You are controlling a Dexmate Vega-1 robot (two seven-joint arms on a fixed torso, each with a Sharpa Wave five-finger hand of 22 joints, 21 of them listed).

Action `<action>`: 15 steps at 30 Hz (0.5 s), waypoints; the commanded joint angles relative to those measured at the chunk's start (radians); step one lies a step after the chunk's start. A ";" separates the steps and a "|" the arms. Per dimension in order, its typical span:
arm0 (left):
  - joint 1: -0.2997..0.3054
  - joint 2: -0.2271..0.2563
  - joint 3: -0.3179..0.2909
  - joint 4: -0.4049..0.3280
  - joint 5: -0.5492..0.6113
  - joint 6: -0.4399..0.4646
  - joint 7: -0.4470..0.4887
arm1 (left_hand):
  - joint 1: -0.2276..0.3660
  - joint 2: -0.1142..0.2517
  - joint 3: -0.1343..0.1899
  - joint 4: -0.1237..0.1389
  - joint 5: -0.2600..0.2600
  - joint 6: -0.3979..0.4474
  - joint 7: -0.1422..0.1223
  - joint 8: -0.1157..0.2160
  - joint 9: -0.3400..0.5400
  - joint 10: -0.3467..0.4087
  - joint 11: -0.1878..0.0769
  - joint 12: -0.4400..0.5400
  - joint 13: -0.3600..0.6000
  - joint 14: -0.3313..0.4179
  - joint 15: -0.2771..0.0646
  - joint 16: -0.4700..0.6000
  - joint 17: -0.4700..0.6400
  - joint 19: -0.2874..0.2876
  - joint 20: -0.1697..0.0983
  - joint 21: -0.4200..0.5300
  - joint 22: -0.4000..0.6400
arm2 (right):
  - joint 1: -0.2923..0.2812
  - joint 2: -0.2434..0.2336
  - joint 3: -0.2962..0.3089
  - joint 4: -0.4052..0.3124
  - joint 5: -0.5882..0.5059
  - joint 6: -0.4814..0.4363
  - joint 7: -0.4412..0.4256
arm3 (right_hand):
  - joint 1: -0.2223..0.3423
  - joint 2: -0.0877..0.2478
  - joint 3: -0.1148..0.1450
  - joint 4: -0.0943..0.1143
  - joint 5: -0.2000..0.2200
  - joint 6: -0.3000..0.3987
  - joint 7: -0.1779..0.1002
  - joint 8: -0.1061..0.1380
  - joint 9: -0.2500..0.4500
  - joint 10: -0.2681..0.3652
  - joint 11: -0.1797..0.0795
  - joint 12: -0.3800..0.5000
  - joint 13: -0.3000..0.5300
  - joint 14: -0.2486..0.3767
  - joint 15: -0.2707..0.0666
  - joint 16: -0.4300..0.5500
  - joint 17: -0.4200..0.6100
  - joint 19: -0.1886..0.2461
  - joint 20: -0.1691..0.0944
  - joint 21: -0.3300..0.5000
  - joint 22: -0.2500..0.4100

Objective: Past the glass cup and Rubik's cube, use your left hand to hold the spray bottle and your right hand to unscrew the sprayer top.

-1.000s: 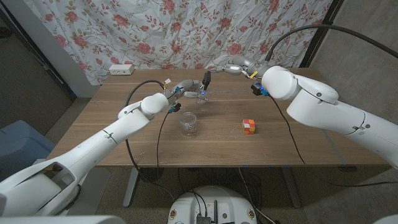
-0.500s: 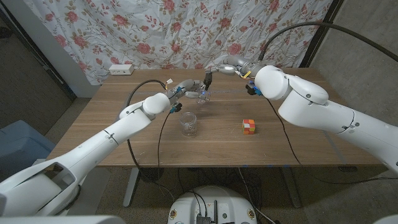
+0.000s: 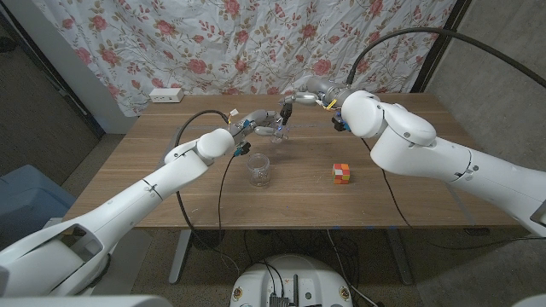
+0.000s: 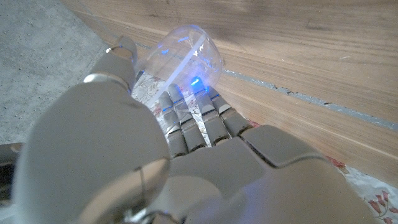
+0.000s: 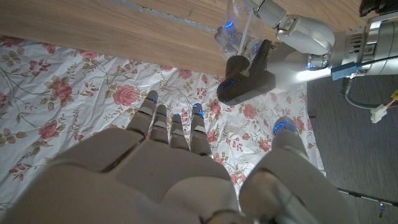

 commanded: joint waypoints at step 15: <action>0.008 0.002 0.000 -0.017 -0.005 0.021 0.006 | -0.014 0.097 0.004 0.009 0.005 0.046 0.019 0.011 -0.002 0.013 0.001 0.002 0.008 0.012 -0.148 -0.007 -0.001 0.009 -0.062 0.001 0.005 | 0.062 0.034 -0.075 0.040 -0.042 -0.048 0.084 | 0.041 0.024 0.025 -0.004 -0.001 0.013 0.003 0.016 0.010 0.006 0.000 0.007 0.006 -0.004 0.001 0.006 0.004 -0.001 -0.003 0.007 0.003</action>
